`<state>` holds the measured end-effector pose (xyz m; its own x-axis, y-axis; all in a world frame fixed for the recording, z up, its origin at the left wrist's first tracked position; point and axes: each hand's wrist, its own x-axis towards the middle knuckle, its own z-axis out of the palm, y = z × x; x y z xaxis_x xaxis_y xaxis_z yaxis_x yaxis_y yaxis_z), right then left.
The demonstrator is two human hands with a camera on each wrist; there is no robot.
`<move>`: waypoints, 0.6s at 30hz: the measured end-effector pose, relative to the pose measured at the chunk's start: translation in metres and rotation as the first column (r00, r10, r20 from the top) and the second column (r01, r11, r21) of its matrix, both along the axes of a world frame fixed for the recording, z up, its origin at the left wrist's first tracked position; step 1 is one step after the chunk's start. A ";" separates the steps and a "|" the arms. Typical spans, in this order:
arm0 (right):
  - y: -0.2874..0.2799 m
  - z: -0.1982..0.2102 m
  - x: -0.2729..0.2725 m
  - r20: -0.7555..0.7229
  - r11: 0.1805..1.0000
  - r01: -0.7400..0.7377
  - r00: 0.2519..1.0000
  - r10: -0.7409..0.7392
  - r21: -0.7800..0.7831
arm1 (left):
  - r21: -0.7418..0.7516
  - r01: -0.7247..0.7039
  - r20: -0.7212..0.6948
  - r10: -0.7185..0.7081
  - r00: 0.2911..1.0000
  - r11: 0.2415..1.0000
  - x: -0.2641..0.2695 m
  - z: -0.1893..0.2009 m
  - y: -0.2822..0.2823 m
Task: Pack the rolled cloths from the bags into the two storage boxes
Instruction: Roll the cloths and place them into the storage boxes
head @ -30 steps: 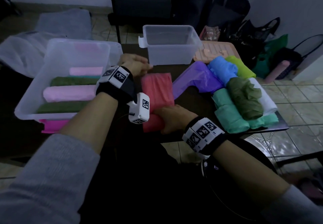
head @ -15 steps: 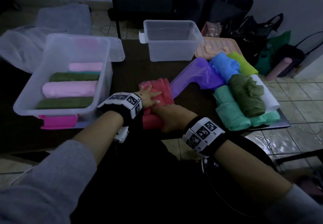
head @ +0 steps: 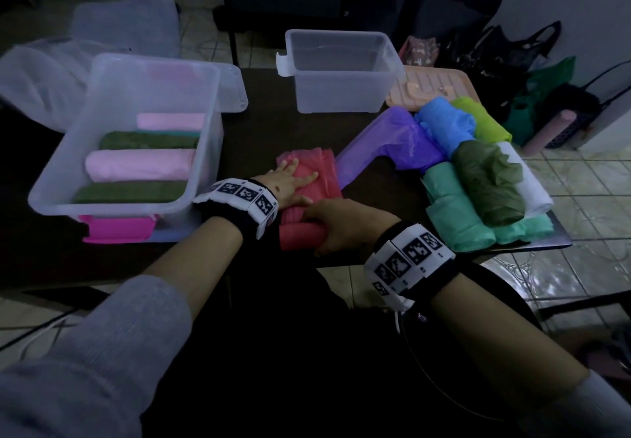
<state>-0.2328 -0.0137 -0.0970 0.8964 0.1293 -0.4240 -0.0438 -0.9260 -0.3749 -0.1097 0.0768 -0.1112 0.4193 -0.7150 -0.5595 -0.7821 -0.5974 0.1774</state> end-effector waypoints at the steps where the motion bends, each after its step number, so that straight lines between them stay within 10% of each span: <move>1: 0.000 -0.001 -0.001 -0.005 1.000 0.011 1.000 -0.011 0.007 | -0.008 -0.005 -0.002 0.005 1.000 1.000 0.001 -0.002 0.000; 9: -0.009 0.001 0.003 -0.019 0.988 0.107 0.994 -0.106 0.109 | -0.170 -0.131 -0.066 0.121 0.990 0.977 0.006 -0.005 0.006; 18: -0.019 0.003 0.023 -0.118 0.994 0.103 0.988 -0.099 0.029 | -0.441 -0.428 -0.197 0.381 0.903 0.789 -0.017 0.018 0.029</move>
